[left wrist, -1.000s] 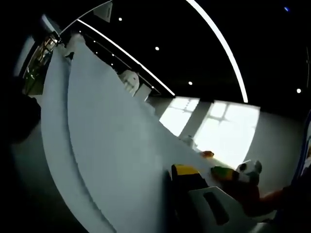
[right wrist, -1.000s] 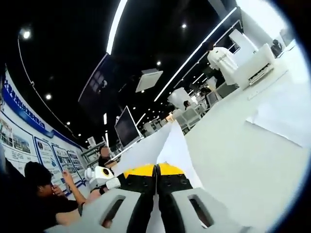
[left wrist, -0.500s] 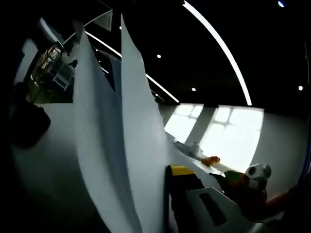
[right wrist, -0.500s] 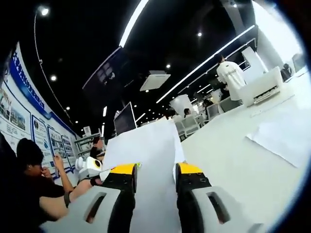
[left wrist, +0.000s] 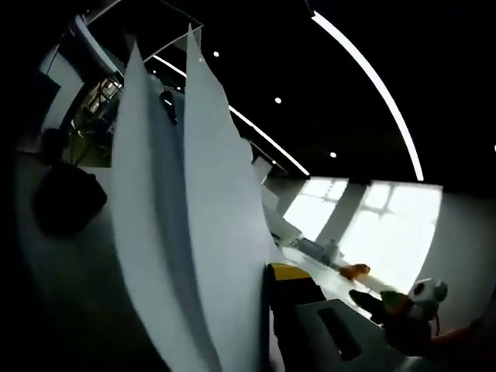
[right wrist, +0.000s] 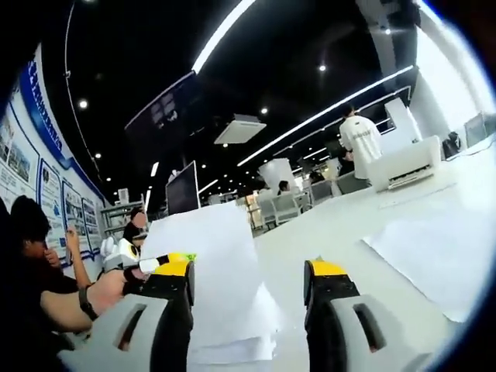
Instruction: Organize the stack of printing papers by aligning and flattening the scattered papers on the table
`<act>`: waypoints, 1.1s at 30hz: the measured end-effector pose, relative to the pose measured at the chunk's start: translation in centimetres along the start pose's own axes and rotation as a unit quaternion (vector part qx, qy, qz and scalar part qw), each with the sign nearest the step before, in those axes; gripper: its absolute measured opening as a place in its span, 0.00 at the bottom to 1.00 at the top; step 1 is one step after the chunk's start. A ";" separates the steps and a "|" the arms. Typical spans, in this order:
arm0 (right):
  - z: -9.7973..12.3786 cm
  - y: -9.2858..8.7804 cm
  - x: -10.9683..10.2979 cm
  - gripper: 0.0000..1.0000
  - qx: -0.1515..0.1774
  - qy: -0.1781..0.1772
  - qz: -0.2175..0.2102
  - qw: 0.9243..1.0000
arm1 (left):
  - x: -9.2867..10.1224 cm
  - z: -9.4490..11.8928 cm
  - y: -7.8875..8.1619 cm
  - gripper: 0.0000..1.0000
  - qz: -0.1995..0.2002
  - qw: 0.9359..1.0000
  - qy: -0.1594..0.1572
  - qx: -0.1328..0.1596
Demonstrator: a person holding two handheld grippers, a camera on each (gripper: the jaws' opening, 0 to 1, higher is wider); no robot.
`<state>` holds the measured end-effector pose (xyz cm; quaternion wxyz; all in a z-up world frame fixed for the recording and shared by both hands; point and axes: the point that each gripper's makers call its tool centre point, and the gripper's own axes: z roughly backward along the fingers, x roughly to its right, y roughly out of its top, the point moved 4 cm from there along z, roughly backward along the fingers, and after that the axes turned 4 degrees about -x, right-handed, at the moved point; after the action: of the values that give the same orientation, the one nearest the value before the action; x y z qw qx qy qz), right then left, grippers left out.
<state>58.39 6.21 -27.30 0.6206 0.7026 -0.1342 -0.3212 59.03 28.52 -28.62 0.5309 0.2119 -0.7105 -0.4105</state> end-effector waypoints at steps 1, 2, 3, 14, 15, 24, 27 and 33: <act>0.2 0.0 0.3 0.53 -0.002 -0.004 0.003 1.000 | -0.1 0.0 0.1 0.07 0.003 1.000 0.002 0.003; 0.5 0.0 0.6 0.54 -0.002 -0.007 0.007 1.000 | -0.2 0.1 0.2 0.07 0.006 1.000 0.005 0.007; 0.7 0.1 0.8 0.56 -0.004 -0.010 0.012 1.000 | -0.2 0.1 0.2 0.07 0.008 1.000 0.006 0.009; 3.4 1.1 5.4 0.63 -0.003 -0.066 0.037 0.997 | -0.1 0.3 0.4 0.07 0.024 1.000 -0.004 0.015; 3.7 1.2 5.7 0.63 -0.001 -0.071 0.038 0.997 | 0.0 0.3 0.3 0.07 0.023 1.000 -0.005 0.014; 5.4 1.9 7.6 0.63 0.010 -0.109 0.060 0.992 | 0.1 0.4 0.3 0.07 0.022 1.000 -0.007 0.012; 6.0 2.3 8.5 0.63 0.015 -0.121 0.055 0.991 | 0.2 0.3 0.2 0.08 0.022 1.000 -0.012 0.007; 7.1 2.6 10.3 0.64 0.014 -0.149 0.054 0.987 | 0.3 0.4 0.1 0.08 0.019 1.000 -0.011 0.008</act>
<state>62.38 -5.92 -27.89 0.6002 0.6469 -0.2676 -0.3868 58.60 28.48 -28.38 0.5291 0.1977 -0.7234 -0.3972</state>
